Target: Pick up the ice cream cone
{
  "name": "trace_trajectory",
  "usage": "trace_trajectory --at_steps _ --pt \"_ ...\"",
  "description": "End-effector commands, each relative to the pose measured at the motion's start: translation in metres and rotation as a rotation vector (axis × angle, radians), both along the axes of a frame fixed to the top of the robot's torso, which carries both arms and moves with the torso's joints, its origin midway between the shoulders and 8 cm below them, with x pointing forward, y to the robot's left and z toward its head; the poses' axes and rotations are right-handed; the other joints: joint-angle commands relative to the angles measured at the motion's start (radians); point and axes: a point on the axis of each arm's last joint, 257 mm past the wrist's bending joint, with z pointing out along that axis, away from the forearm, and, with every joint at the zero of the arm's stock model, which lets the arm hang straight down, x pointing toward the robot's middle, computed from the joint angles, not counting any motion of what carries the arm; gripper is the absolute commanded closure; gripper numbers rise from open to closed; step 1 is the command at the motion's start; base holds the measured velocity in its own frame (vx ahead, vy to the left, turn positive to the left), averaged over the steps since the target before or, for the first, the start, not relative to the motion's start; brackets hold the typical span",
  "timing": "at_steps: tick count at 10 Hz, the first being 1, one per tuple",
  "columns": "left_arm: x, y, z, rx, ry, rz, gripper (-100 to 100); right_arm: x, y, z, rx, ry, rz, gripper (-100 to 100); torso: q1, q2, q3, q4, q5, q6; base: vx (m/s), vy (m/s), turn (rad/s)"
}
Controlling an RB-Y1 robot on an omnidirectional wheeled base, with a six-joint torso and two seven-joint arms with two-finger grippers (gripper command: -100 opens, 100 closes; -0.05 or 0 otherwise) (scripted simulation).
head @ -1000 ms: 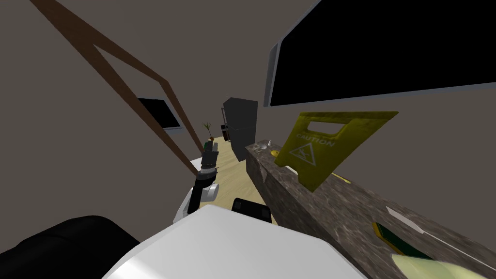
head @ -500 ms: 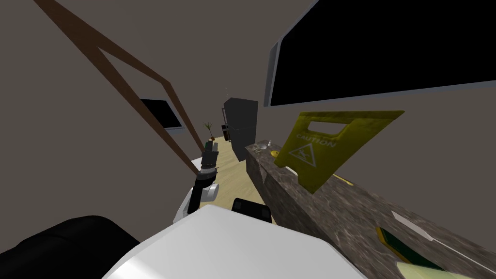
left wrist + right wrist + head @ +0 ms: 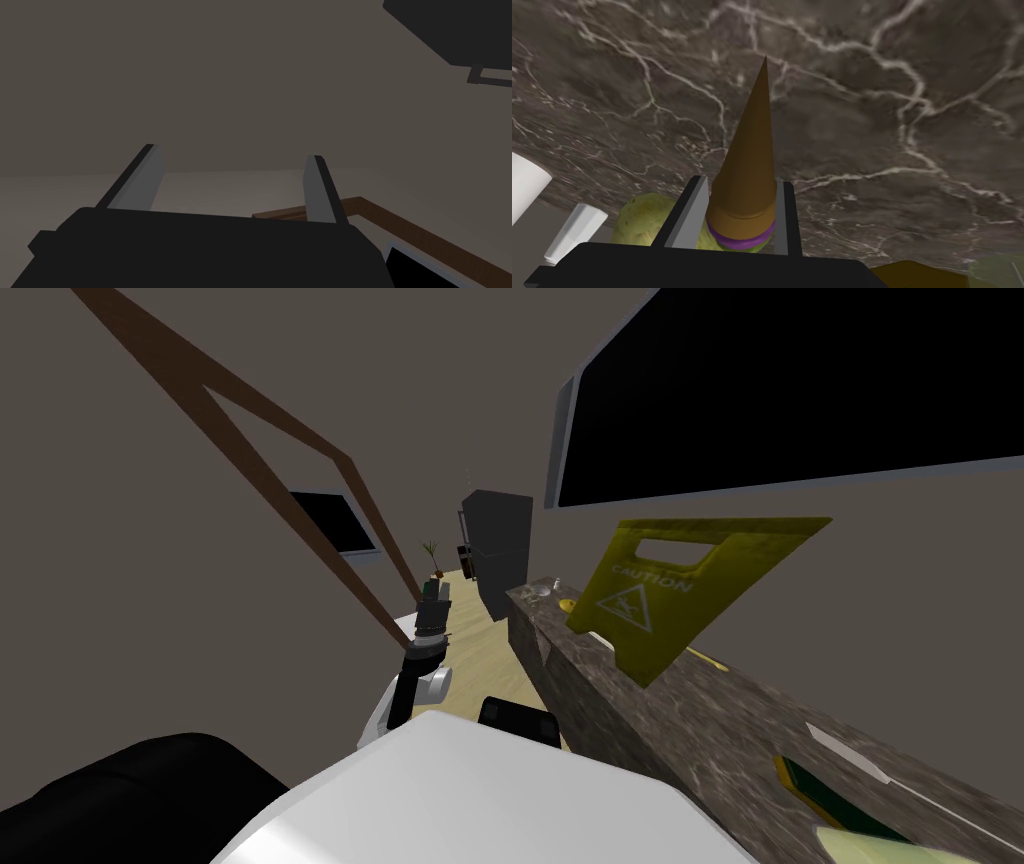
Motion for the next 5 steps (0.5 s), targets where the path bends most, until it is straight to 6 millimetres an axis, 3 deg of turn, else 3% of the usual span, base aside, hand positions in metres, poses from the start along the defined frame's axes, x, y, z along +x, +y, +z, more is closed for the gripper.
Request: trace_trajectory --at_steps 1,2,4,5 --pt "0.0 0.0 0.0 0.0 0.0 0.0 0 0.0 0.0 0.0 0.0 0.0 0.0 0 0.0 0.0 0.0 0.0 0.0 0.0 0.0 0.0 0.0" --pt "0.0 0.0 0.0 0.0 0.0 0.0 0 0.007 -0.003 0.008 0.005 -0.001 0.008 100 0.0 0.0 0.0 0.0 0.0 0.0 -0.006 0.024 -0.078" --pt "0.0 0.0 0.0 0.0 0.0 0.0 0 0.009 -0.005 0.011 0.002 0.0 0.01 100 0.004 0.001 0.001 0.0 0.001 0.001 -0.012 0.039 -0.054" --pt "0.0 0.0 0.0 0.0 0.0 0.0 0 0.009 -0.005 0.012 0.004 0.0 0.01 0 0.003 0.001 0.001 0.0 0.001 0.0 0.0 0.0 0.0"
